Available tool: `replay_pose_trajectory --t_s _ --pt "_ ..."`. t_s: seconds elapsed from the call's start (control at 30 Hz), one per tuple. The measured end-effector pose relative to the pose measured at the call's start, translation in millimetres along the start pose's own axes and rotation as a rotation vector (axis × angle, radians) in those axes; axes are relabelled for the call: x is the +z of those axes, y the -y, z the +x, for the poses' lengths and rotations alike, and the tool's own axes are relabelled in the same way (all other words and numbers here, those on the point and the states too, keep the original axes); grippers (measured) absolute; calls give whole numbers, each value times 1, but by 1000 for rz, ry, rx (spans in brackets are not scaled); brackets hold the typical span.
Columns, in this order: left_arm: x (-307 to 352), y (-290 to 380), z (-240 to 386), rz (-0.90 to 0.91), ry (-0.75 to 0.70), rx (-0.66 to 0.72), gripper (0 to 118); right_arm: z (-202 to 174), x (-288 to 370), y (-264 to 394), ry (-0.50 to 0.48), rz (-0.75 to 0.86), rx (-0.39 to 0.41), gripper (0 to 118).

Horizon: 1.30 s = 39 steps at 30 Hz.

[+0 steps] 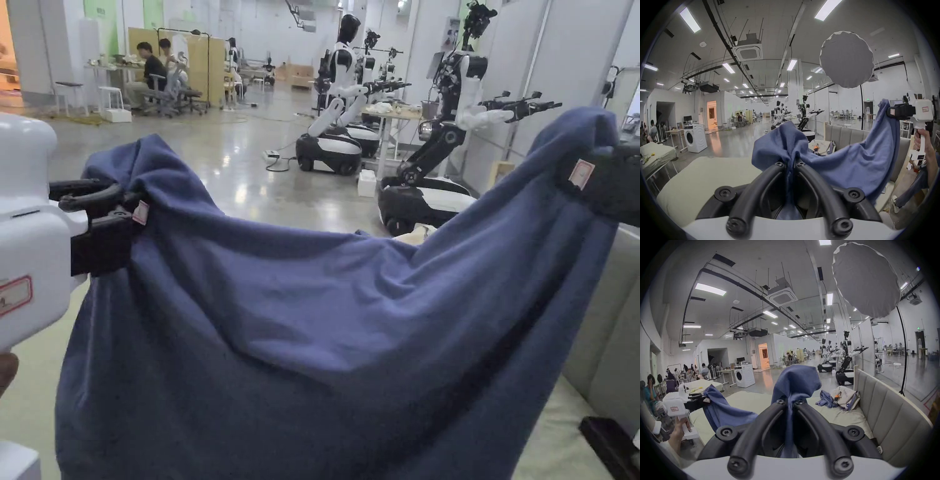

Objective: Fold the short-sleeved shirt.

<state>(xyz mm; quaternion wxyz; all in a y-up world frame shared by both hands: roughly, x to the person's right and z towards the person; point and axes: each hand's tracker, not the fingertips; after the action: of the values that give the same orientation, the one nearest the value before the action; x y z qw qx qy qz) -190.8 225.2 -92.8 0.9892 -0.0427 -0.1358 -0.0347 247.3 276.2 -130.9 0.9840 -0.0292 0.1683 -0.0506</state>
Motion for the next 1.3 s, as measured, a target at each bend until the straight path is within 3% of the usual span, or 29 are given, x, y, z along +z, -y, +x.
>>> replay_pose_trajectory --t_s 0.27,0.53,0.6,0.77,0.87,0.97,1.07,1.17,1.3 --pt "-115 -44 -17 -54 1 -36 8 26 -114 -30 27 -55 -21 5" --pt "-256 -111 -57 -133 -123 -20 8 48 -240 -100 121 -65 42 5" --pt "-293 -117 -67 -164 -180 -14 8 52 -265 -107 173 -63 93 5" --pt "-340 -104 -82 -190 -191 26 8 69 -304 -93 188 -86 71 5" --pt "-355 -76 -81 -233 -174 -19 8 79 -313 -68 194 -110 63 5" --pt "-345 -46 -77 -276 -121 -47 8 90 -305 -35 170 -169 28 5" --pt "-310 -12 -66 -300 -32 -95 8 87 -270 1 137 -190 98 5" --pt "-256 31 -46 -327 3 -200 8 85 -230 40 101 -239 95 5" --pt "-194 85 -44 -405 87 -106 8 76 -160 100 58 -269 67 5"
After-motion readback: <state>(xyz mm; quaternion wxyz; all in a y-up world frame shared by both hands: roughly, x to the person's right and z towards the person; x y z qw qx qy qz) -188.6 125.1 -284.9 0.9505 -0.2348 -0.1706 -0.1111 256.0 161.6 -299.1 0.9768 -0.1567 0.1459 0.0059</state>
